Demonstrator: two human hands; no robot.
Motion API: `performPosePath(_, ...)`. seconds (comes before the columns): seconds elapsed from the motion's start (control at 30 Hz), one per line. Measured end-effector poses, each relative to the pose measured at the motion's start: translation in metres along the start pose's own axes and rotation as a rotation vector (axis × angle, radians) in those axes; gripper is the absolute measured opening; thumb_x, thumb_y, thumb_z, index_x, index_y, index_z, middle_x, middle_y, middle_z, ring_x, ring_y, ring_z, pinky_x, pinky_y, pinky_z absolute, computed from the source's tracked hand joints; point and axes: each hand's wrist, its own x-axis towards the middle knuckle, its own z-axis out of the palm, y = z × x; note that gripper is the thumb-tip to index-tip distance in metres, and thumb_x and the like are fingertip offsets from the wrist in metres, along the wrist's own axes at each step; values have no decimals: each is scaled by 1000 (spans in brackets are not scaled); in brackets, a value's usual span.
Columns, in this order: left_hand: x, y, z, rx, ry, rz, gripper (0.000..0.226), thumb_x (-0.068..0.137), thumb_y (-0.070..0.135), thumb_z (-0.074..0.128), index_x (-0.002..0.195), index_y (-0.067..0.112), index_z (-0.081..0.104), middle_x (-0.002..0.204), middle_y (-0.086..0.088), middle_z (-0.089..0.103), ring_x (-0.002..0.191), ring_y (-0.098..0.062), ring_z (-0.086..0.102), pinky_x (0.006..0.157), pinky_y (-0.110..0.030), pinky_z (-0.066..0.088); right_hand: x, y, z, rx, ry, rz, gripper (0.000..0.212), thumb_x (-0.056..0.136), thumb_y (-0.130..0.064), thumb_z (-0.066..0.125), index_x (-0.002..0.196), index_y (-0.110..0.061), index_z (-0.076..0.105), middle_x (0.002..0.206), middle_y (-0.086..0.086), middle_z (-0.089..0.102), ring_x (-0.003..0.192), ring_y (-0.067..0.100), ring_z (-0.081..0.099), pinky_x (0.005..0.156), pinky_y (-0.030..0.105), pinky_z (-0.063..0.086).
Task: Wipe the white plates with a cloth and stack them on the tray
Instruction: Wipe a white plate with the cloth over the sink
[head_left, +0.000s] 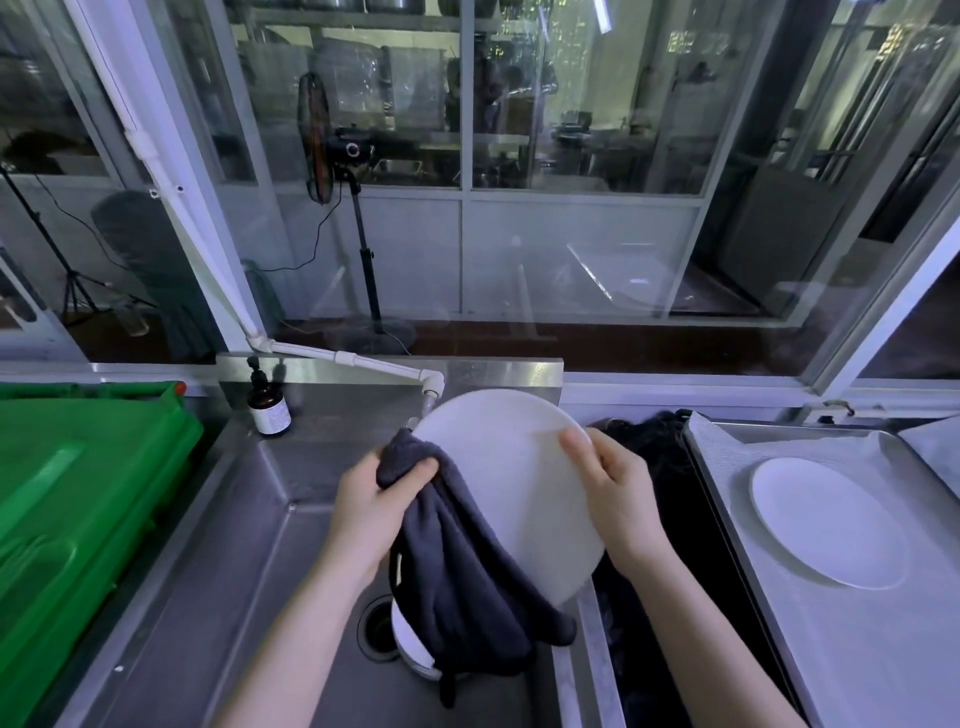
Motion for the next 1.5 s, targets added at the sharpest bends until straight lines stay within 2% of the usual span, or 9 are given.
performPosePath(0.1, 10, 13, -5, 311, -179, 221, 29, 76, 20, 84, 92, 38, 68, 90, 16, 75, 90, 5, 66, 82, -19, 49, 4, -7, 0, -195, -171, -109, 48, 98, -36, 61, 62, -16, 36, 56, -10, 32, 55, 5, 29, 51, 25, 24)
performPosePath(0.2, 13, 30, 4, 549, -406, 382, 42, 70, 26, 87, 83, 58, 63, 83, 28, 70, 82, 14, 60, 72, -6, 42, 3, -16, 13, -405, -359, -255, 34, 98, -30, 62, 80, -2, 66, 64, 5, 59, 63, 11, 47, 63, 35, 41)
performPosePath(0.47, 4, 4, 0, -26, -15, 34, 11, 84, 19, 76, 91, 25, 72, 92, 7, 77, 96, -13, 71, 84, -30, 55, -8, -4, 6, 15, 50, 6, 51, 99, -36, 60, 63, -7, 40, 60, -5, 32, 57, 9, 29, 49, 22, 21)
performPosePath(0.73, 11, 32, 6, 437, -457, 344, 35, 69, 24, 87, 83, 51, 69, 81, 25, 72, 79, 14, 62, 72, -8, 43, -8, -18, 19, -298, -343, -228, 43, 98, -30, 63, 77, 7, 59, 62, 3, 40, 63, 7, 32, 59, 32, 30)
performPosePath(0.93, 5, 18, -4, -78, -35, 73, 17, 81, 19, 79, 96, 27, 74, 93, 8, 77, 93, -7, 71, 79, -22, 54, -9, -19, 13, 20, 72, -19, 52, 97, -39, 64, 60, -9, 41, 59, -7, 33, 58, 10, 29, 53, 29, 22)
performPosePath(1.07, -10, 7, 14, -456, 231, -224, 11, 85, 19, 76, 96, 20, 73, 90, 1, 77, 84, -13, 74, 62, -20, 55, -20, -14, 44, 272, 421, 221, 45, 97, -44, 55, 58, -23, 46, 56, -14, 38, 58, 7, 33, 54, 26, 29)
performPosePath(1.3, 4, 22, -9, -163, 67, 42, 19, 82, 10, 76, 98, 21, 72, 91, 8, 77, 87, -4, 71, 72, -15, 53, 12, -32, -4, 169, -164, 22, 18, 85, -41, 72, 94, -25, 70, 79, -12, 70, 71, 2, 61, 66, 18, 46)
performPosePath(1.4, 7, 35, -4, 189, -202, 272, 26, 76, 11, 81, 94, 28, 72, 88, 11, 76, 83, 2, 69, 72, -11, 50, 22, -47, 4, -267, -403, -210, 42, 91, -47, 66, 79, -7, 63, 68, -6, 53, 64, 4, 45, 61, 22, 36)
performPosePath(1.5, 9, 42, -2, 271, -280, 334, 27, 76, 14, 83, 93, 32, 72, 90, 12, 76, 85, 3, 68, 76, -12, 49, 17, -44, 13, -391, -371, -333, 50, 96, -38, 62, 73, 5, 51, 61, -2, 33, 57, 7, 29, 54, 24, 26)
